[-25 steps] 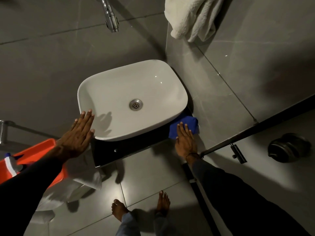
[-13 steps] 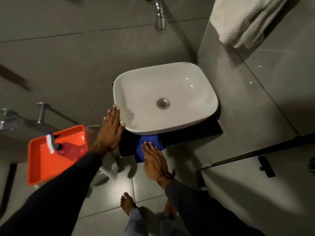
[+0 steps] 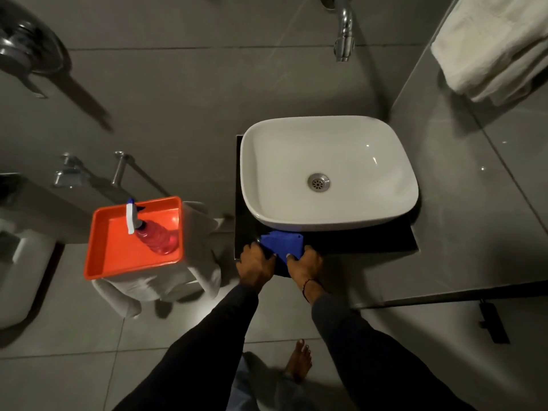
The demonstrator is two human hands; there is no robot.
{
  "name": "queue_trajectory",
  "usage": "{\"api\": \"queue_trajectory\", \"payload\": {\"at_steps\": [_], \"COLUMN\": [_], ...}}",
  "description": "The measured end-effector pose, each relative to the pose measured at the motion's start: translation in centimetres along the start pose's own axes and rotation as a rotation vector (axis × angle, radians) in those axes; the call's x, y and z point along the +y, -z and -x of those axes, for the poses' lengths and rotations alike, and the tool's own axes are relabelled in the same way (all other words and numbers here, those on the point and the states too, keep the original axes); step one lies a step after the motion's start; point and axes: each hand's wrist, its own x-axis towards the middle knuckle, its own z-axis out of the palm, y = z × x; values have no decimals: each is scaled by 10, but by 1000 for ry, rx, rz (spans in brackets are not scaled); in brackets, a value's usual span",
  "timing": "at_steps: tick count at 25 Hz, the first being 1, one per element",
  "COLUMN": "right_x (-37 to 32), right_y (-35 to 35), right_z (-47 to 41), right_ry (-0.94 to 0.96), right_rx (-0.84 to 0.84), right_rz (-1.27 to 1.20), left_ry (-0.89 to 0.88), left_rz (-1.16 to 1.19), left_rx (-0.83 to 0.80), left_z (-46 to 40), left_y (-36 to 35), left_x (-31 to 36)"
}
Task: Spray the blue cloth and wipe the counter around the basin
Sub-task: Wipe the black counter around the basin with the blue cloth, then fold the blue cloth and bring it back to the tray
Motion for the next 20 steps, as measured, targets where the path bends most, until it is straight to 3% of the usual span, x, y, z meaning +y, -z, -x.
{"api": "queue_trajectory", "payload": {"at_steps": [5,8,13,15,20], "right_x": [-10,-28,-84,-103,-140], "right_y": [-18,-32,-102,-151,-279], "right_z": [19,40,87,104,149], "right_ry": [-156,-142,-146,-165,-213], "right_rx": [-224,-369,-597,-611,-647], "right_rz": [-225,-288,-255,-212,-175], "left_ry": [169,173,260,306,400], "left_rz": [428,627,770,802,791], "left_rx": [-97,-110,-139,-154,-5], "left_z": [-5,13,8,2,-22], "left_y": [22,63,144,181,272], "left_x": [-34,-57,-143,-184,-276]}}
